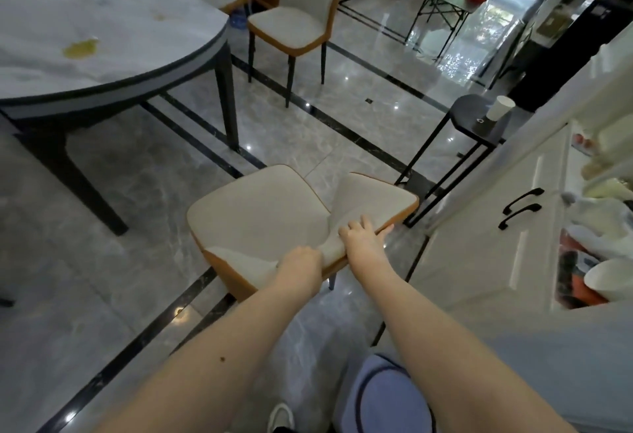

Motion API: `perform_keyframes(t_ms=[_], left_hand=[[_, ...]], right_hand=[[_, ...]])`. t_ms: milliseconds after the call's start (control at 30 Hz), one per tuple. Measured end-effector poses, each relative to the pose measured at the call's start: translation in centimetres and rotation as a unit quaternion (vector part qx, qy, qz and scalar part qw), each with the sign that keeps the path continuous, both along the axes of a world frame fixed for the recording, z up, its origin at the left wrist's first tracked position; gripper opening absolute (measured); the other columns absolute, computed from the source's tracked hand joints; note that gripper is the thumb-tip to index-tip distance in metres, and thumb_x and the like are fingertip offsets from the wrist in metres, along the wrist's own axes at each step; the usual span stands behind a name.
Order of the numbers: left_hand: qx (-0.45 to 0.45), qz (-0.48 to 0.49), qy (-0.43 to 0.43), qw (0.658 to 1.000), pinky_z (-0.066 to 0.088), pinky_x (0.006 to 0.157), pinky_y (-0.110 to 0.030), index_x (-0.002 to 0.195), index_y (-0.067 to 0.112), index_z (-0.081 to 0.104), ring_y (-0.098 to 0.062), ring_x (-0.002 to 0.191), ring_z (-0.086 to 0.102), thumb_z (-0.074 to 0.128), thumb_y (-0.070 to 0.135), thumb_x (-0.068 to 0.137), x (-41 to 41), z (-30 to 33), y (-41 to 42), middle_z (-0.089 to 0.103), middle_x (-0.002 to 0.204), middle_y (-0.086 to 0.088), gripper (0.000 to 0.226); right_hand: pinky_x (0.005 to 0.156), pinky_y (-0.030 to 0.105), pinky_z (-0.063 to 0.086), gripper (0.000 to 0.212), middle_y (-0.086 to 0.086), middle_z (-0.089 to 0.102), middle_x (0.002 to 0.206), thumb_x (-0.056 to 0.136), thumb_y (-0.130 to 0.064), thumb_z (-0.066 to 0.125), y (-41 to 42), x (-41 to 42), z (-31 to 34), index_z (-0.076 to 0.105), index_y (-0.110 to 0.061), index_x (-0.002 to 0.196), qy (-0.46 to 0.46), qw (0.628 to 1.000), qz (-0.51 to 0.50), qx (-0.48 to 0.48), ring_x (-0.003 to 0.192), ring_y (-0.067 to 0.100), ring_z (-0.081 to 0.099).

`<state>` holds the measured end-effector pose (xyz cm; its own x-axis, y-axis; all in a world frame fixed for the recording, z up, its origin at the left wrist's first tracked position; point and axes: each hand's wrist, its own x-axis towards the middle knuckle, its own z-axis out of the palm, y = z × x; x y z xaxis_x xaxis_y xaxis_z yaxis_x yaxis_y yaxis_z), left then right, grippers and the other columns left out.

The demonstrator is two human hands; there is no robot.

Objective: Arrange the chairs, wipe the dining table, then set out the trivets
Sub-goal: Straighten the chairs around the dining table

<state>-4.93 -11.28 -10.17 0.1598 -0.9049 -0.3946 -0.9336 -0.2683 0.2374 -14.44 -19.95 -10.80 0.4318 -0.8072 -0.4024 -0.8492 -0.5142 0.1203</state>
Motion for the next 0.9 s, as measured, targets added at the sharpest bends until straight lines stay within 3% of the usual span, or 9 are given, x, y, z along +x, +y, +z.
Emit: perform_keyframes(t_ms=[133,233,400,567,733,800,900], left_hand=[[0.014,-0.001,-0.029,0.999,0.044,0.090,-0.034,0.117,0.009,0.058,-0.029,0.113,0.056,0.052,0.024,0.093,3.8,1.0,0.4,0.059,0.120,-0.011,0.029],[0.016,0.007,-0.048,0.999,0.043,0.094,-0.034,0.120,0.009,0.056,-0.029,0.116,0.054,0.050,0.020,0.095,6.5,0.8,1.0,0.058,0.124,-0.012,0.028],[0.023,0.014,-0.058,0.998,0.041,0.096,-0.036,0.122,0.010,0.055,-0.029,0.119,0.052,0.047,0.021,0.096,9.2,0.2,1.6,0.056,0.127,-0.012,0.028],[0.018,0.021,-0.078,0.997,0.041,0.097,-0.036,0.123,0.009,0.053,-0.030,0.120,0.052,0.050,0.026,0.096,10.4,0.5,0.3,0.056,0.128,-0.012,0.032],[0.033,0.035,-0.102,0.994,0.041,0.096,-0.036,0.124,0.012,0.052,-0.029,0.120,0.052,0.052,0.035,0.095,10.7,0.5,-0.9,0.055,0.129,-0.010,0.037],[0.033,0.047,-0.099,0.993,0.041,0.094,-0.036,0.121,0.013,0.052,-0.028,0.117,0.053,0.053,0.039,0.093,10.9,0.3,-0.8,0.057,0.126,-0.009,0.038],[0.026,0.072,-0.080,0.994,0.043,0.090,-0.035,0.118,0.015,0.054,-0.028,0.112,0.055,0.055,0.047,0.089,11.3,-0.1,-0.7,0.059,0.121,-0.008,0.042]], right_hand=[[0.097,0.082,0.002,0.036,0.011,0.046,0.125,0.085,-0.003,0.061,0.8,3.7,0.4,0.056,-0.016,0.118,-0.041,0.999,-0.024,-0.010,0.136,0.036,0.020],[0.096,0.082,-0.002,0.038,0.011,0.047,0.124,0.085,0.006,0.054,1.8,6.3,0.7,0.056,-0.014,0.117,-0.054,0.998,-0.024,-0.014,0.135,0.037,0.022],[0.095,0.082,-0.002,0.035,0.010,0.047,0.127,0.089,0.002,0.052,2.2,9.2,-0.2,0.054,-0.016,0.119,-0.056,0.998,-0.024,-0.032,0.138,0.039,0.019],[0.097,0.082,0.006,0.037,0.010,0.048,0.127,0.090,0.002,0.050,0.7,11.1,0.4,0.053,-0.016,0.122,-0.013,0.999,-0.011,-0.037,0.131,0.036,0.030],[0.110,0.053,0.022,0.030,0.009,0.059,0.118,0.091,-0.022,0.056,-0.2,10.6,0.8,0.054,-0.012,0.120,0.126,0.965,0.160,-0.162,0.115,0.031,0.051],[0.111,0.047,0.021,0.026,0.005,0.061,0.111,0.089,-0.023,0.060,-1.5,9.7,0.5,0.056,-0.015,0.113,0.069,0.962,0.218,-0.152,0.108,0.027,0.055],[0.101,0.037,0.032,0.033,0.005,0.060,0.113,0.086,-0.029,0.064,-4.4,8.2,-0.1,0.052,-0.017,0.114,-0.055,0.958,0.279,-0.040,0.106,0.025,0.055]])
